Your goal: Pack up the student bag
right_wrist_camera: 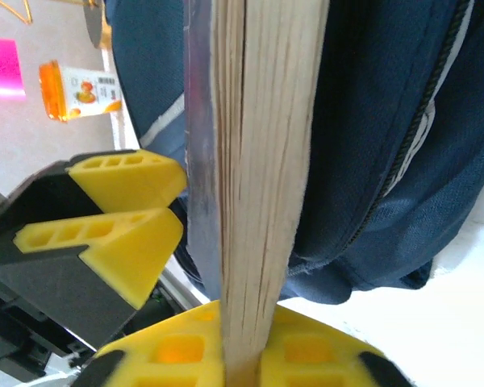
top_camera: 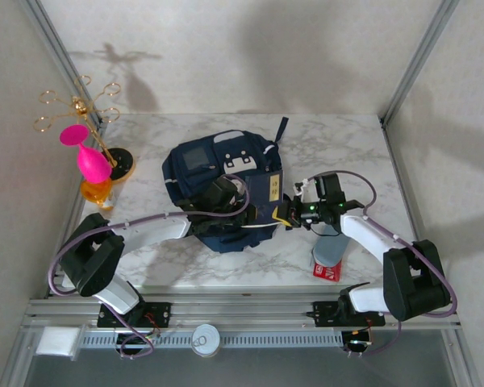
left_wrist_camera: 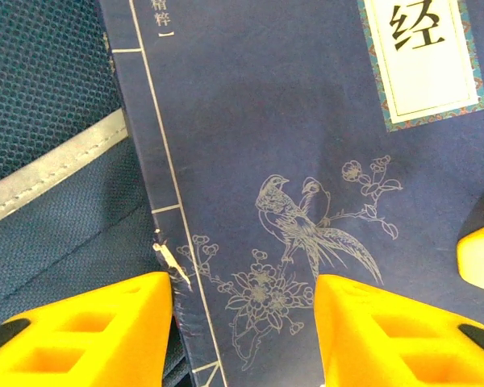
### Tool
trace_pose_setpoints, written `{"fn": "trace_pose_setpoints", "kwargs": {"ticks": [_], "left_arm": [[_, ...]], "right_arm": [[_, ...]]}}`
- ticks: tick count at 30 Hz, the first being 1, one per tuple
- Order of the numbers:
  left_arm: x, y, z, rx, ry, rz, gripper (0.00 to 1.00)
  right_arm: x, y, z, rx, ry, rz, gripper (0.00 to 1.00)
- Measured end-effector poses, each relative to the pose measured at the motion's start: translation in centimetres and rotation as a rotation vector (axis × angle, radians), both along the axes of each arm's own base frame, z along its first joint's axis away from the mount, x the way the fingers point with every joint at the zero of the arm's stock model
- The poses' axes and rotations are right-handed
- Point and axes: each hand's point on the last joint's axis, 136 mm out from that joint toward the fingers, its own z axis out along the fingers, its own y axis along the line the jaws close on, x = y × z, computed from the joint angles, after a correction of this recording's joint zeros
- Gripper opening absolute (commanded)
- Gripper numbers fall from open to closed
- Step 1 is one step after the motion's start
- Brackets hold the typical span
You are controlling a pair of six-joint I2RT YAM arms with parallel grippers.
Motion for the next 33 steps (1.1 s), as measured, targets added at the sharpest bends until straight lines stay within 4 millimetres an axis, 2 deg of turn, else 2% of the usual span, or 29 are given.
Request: {"fn": "trace_pose_setpoints", "kwargs": {"ticks": [4,7,9,12,15,17,20,24,26,28,31,33], "left_arm": [[0.2,0.2,0.4,0.045,-0.035,-0.017,0.63],[-0.1,0.8,0.9,0.096,-0.065,-0.039,0.65],[-0.6,0.8,1.5,0.126,-0.095,-0.078,0.66],[-1.9,-0.6,2.4,0.163,-0.143,-0.164,0.68],[-3.0,-2.5,3.0,0.204,-0.192,-0.250,0.71],[-2.9,-3.8,2.9,0.238,-0.222,-0.282,0.72],[-1.9,-4.5,1.3,0.321,-0.236,-0.294,0.72],[-0.5,-4.1,-2.4,0.457,-0.216,-0.289,0.64],[-0.1,-4.0,-3.5,0.496,-0.211,-0.291,0.57],[0.1,-3.9,-3.8,0.518,-0.212,-0.294,0.51],[0.5,-3.7,-3.6,0.524,-0.217,-0.281,0.36],[0.9,-3.5,-3.4,0.521,-0.217,-0.275,0.32]], "right_arm": [[0.7,-1.4,1.0,0.010,-0.020,-0.045,0.02],[1.5,-3.3,3.1,0.021,-0.064,-0.112,0.01],[2.4,-5.3,4.9,0.030,-0.113,-0.183,0.00],[3.5,-8.2,6.4,0.029,-0.157,-0.279,0.00],[4.1,-10.2,6.5,0.022,-0.159,-0.344,0.00],[4.3,-11.1,6.4,0.018,-0.155,-0.374,0.00],[4.6,-12.2,6.3,0.011,-0.155,-0.409,0.00],[4.9,-13.0,6.2,0.007,-0.158,-0.430,0.00],[4.9,-13.0,6.1,0.005,-0.156,-0.429,0.00],[4.9,-13.0,5.8,0.003,-0.151,-0.427,0.00],[4.8,-13.0,5.3,-0.001,-0.143,-0.422,0.00],[4.7,-13.0,5.2,-0.004,-0.143,-0.419,0.00]]}}
